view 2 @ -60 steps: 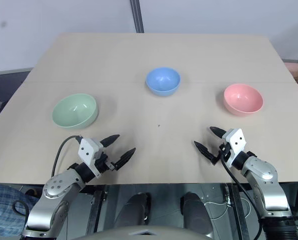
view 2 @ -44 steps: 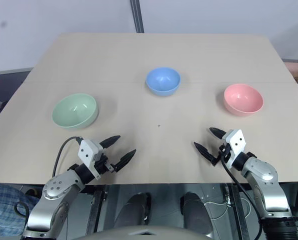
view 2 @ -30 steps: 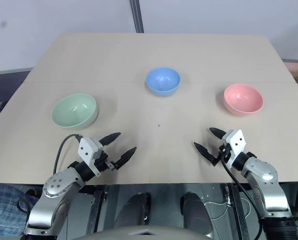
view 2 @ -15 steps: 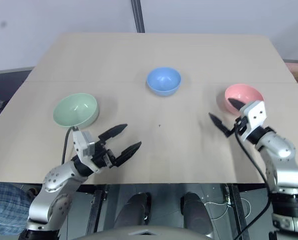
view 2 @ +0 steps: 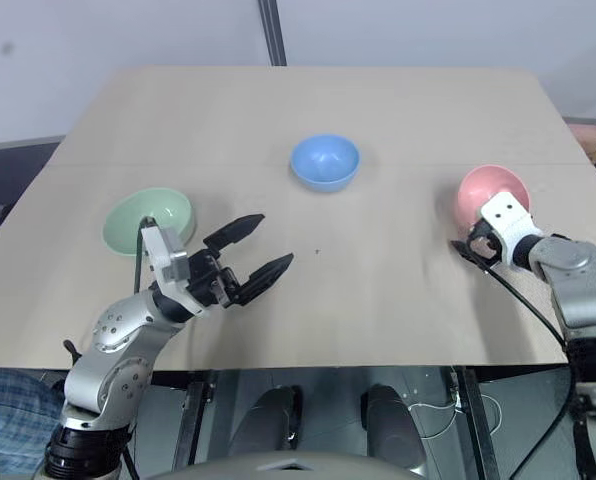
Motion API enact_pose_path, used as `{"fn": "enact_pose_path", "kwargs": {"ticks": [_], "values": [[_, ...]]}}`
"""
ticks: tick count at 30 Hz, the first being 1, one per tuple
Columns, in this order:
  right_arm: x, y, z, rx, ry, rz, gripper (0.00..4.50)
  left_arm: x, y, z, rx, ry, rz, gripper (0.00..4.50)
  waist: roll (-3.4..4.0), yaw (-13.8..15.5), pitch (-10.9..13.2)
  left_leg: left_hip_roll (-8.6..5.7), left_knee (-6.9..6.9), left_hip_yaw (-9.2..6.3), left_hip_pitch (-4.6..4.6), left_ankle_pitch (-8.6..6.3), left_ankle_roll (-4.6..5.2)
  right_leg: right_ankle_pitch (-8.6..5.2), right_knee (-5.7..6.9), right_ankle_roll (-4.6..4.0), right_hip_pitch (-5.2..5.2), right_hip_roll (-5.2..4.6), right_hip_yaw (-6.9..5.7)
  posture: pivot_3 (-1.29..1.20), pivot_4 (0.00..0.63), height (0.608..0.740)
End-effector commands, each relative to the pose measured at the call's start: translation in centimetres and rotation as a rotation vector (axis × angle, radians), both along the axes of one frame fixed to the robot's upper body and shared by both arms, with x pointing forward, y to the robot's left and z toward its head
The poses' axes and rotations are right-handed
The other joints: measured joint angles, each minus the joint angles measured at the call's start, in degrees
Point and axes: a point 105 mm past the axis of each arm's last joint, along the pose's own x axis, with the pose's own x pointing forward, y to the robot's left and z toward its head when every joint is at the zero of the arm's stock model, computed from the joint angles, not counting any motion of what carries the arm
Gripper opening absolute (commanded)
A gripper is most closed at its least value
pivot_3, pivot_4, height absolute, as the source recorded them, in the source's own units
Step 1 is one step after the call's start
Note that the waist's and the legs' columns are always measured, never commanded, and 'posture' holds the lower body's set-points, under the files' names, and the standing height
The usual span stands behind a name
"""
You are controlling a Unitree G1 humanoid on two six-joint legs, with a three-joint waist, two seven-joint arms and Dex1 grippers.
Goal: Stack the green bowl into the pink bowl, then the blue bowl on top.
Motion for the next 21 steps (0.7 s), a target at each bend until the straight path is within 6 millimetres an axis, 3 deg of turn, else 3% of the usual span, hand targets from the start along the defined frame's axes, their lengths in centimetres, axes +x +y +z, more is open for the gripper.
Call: {"fn": "enact_pose_path", "kwargs": {"ticks": [1,2,4,9,13,16,21], "values": [[0.4,-0.2,0.7,-0.077,-0.005,0.013,3.63,-0.6,-0.6,1.4,-0.017,-0.056,-0.025,4.5,0.0,0.1,0.0,0.0,0.0,0.0,-0.02,0.0,0.0,0.0,-0.01,0.0,0.0,0.0,-0.01,0.0,0.15,0.74],[0.5,-0.2,0.8,-0.093,-0.007,0.018,3.27,-0.6,-0.7,1.4,-0.017,-0.057,-0.023,4.5,0.0,0.1,0.0,0.0,0.0,-0.01,-0.03,0.0,0.0,0.0,-0.02,0.0,0.0,-0.01,-0.01,0.0,0.15,0.74],[0.6,-0.1,0.9,-0.12,-0.013,0.033,2.02,-0.6,-0.7,1.4,-0.019,-0.059,-0.02,4.5,0.0,0.1,0.0,-0.02,0.0,-0.01,-0.06,0.0,0.0,0.0,-0.04,0.0,-0.01,-0.03,-0.01,0.0,0.15,0.74],[0.8,0.2,1.1,-0.137,-0.02,0.055,0.05,-0.7,-0.8,1.4,-0.029,-0.061,-0.012,4.5,-0.02,0.1,0.0,-0.03,0.0,-0.01,-0.06,-0.01,0.01,0.0,-0.04,0.0,-0.01,-0.05,-0.02,0.0,0.15,0.74],[1.0,1.5,1.6,-0.113,-0.048,0.113,0.01,-0.7,-0.5,1.2,-0.019,-0.052,-0.002,4.5,0.01,0.1,0.0,-0.02,0.0,-0.03,-0.04,-0.01,0.01,0.0,-0.03,0.0,0.0,-0.03,-0.04,0.0,0.15,0.74],[0.1,5.8,2.8,0.052,-0.076,0.3,0.01,-0.4,0.0,0.7,0.002,-0.034,0.015,4.5,0.02,-0.3,0.0,0.0,0.0,-0.02,-0.04,-0.01,0.01,0.0,-0.04,0.0,0.0,-0.02,-0.03,0.0,0.15,0.74],[-2.2,11.2,4.2,0.108,-0.122,0.531,0.01,0.0,0.9,0.3,0.031,-0.03,0.029,4.5,0.07,0.1,0.1,0.02,-0.03,-0.07,-0.05,-0.01,0.01,0.0,-0.02,0.0,-0.02,0.01,-0.05,0.0,0.15,0.74]]}}
